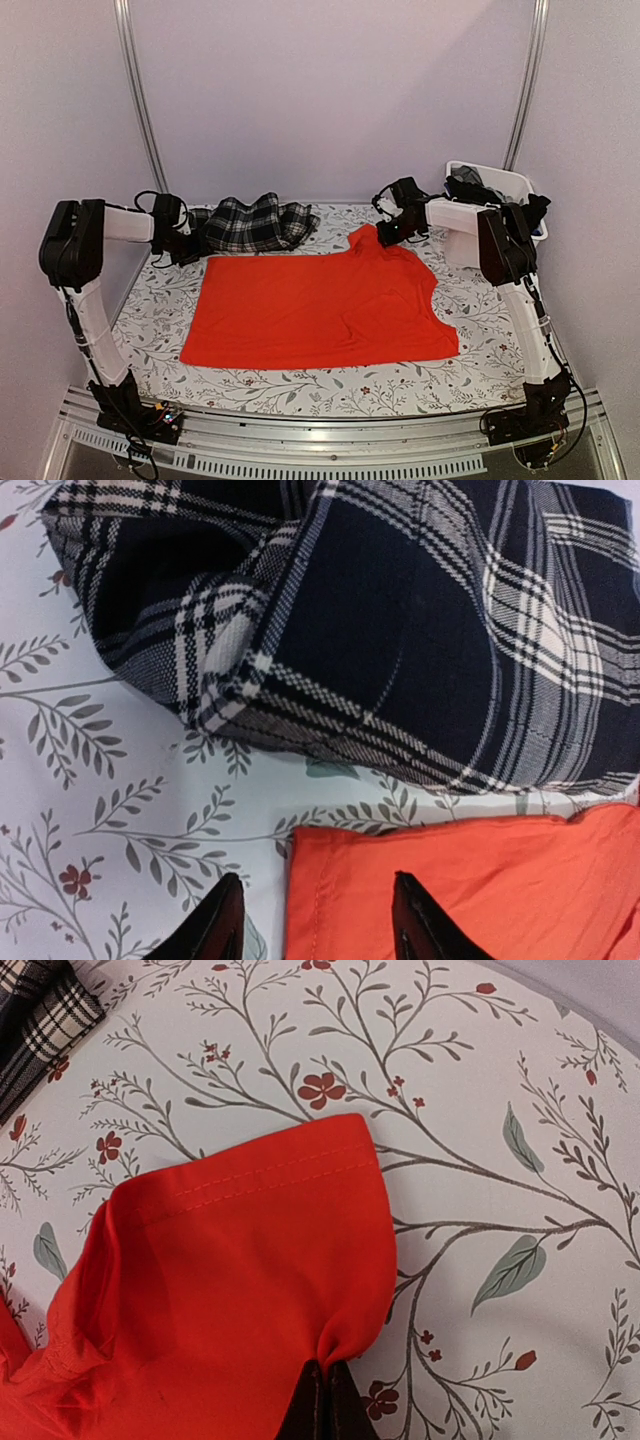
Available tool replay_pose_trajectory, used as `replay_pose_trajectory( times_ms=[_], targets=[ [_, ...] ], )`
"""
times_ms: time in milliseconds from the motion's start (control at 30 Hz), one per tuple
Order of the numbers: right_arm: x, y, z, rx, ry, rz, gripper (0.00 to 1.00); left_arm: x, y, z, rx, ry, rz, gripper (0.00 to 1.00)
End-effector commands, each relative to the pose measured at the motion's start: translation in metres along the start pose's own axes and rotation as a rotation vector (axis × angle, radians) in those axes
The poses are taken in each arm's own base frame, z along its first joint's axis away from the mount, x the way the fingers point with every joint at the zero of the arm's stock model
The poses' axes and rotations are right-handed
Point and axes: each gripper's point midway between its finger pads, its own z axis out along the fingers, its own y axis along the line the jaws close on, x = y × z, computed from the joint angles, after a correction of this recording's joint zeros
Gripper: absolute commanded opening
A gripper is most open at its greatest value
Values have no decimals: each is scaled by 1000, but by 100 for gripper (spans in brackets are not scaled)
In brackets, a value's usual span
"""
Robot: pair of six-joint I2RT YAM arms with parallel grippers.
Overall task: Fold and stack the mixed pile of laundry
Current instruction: Pick up the 1/3-folded T-shirt from the center of the board.
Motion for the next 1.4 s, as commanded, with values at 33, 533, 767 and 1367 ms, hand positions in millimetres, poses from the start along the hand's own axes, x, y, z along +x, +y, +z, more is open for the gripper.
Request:
replay_pose_trajectory(
  times_ms=[33,533,767,1367],
  targets=[
    [1,-5,-2,2,10,22,0,-8,5,23,2,1,6,47],
    [-2,-9,-6,0,3,36,0,8,3,49,45,66,-20,33],
    [-6,-8,-10,-8,-7,41,0,13,-5,40,86,56,-30,21],
    [-6,-7,-11,-12,-7,45,0,24,15,29,-35,79,-50,38]
  ],
)
